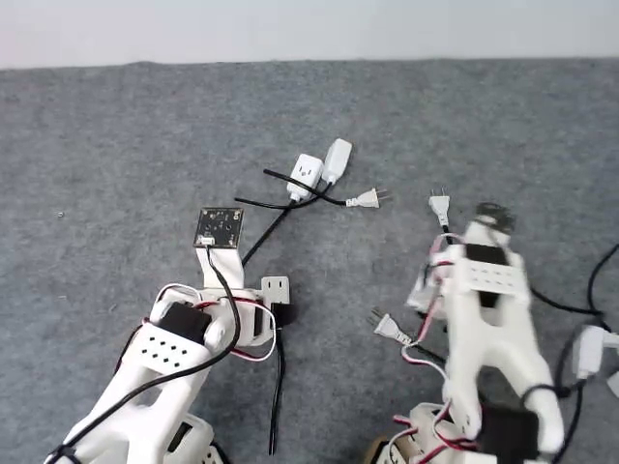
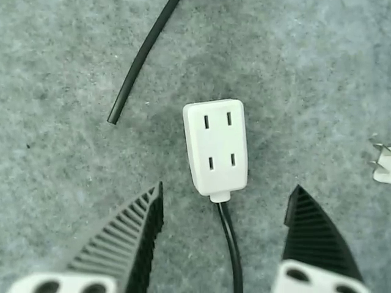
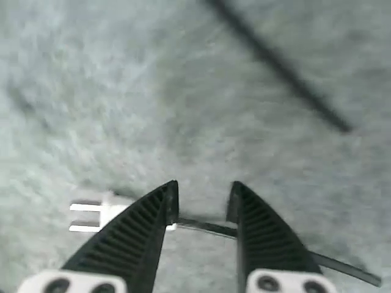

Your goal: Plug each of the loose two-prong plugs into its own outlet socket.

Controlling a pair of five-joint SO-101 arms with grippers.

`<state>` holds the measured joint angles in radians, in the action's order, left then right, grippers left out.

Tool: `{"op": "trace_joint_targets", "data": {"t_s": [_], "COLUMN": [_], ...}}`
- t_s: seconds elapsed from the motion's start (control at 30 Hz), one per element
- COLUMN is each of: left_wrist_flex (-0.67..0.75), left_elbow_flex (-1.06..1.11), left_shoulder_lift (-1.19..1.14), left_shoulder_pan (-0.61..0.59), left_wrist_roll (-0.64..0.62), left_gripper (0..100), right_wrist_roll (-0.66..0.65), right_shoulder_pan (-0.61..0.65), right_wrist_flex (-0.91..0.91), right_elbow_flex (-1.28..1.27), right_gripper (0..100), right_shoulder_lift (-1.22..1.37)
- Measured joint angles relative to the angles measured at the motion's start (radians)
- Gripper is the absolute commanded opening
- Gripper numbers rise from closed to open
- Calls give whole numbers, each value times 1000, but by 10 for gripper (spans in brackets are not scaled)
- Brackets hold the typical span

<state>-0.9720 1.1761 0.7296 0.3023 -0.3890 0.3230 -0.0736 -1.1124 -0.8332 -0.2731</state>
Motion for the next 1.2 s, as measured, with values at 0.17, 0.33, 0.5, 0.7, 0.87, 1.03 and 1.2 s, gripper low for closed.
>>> {"op": "trace_joint_targets", "data": {"t_s": [0.17,0.33,0.5,0.7,0.87,1.03,1.2], "left_wrist_flex": [0,0,0,0,0,0,0], "left_elbow_flex": [0,0,0,0,0,0,0], "left_shoulder_lift": [0,0,0,0,0,0,0], "left_shoulder_pan": [2,2,2,2,2,2,2], "left_wrist_roll": [15,41,44,44,44,44,46], "left_gripper": [307,307,307,307,307,307,307], "right_wrist_roll": [14,94,127,127,127,127,127], "right_shoulder_pan": [114,126,130,178,267,296,296], "right_wrist_flex": [21,21,21,14,-2,-2,-38], "right_elbow_flex": [-5,-5,-5,-5,-5,-3,64], "right_gripper": [165,166,162,165,165,165,162], "right_shoulder_lift": [55,58,58,61,61,80,206]}}
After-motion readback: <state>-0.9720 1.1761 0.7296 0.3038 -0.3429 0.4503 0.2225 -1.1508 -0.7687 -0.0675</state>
